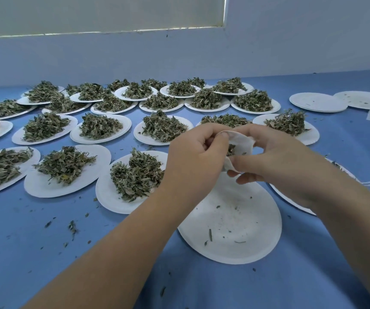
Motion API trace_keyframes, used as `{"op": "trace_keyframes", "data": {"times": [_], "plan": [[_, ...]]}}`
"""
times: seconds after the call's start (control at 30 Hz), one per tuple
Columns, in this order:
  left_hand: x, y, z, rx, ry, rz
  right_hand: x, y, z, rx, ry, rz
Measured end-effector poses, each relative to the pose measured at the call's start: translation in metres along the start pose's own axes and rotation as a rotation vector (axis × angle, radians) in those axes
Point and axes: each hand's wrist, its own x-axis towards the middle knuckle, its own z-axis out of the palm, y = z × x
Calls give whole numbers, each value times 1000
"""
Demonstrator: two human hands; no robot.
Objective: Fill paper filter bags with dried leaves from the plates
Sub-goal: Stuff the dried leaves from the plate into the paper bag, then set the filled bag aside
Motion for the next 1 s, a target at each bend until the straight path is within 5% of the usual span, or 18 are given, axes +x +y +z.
{"op": "trace_keyframes", "data": {"times": [0.33,0.6,0.87,1.0], "plan": [[-6,3,10,-172,-139,-6,13,8,8,-290,238,-66],[-4,0,8,-92,-69,17,5,2,-3,88,-1,8],[-7,-3,16,-51,-165,79,14,8,5,-364,287,-9],[-5,-5,14,-54,-129,96,12,6,-4,-10,103,35]]}}
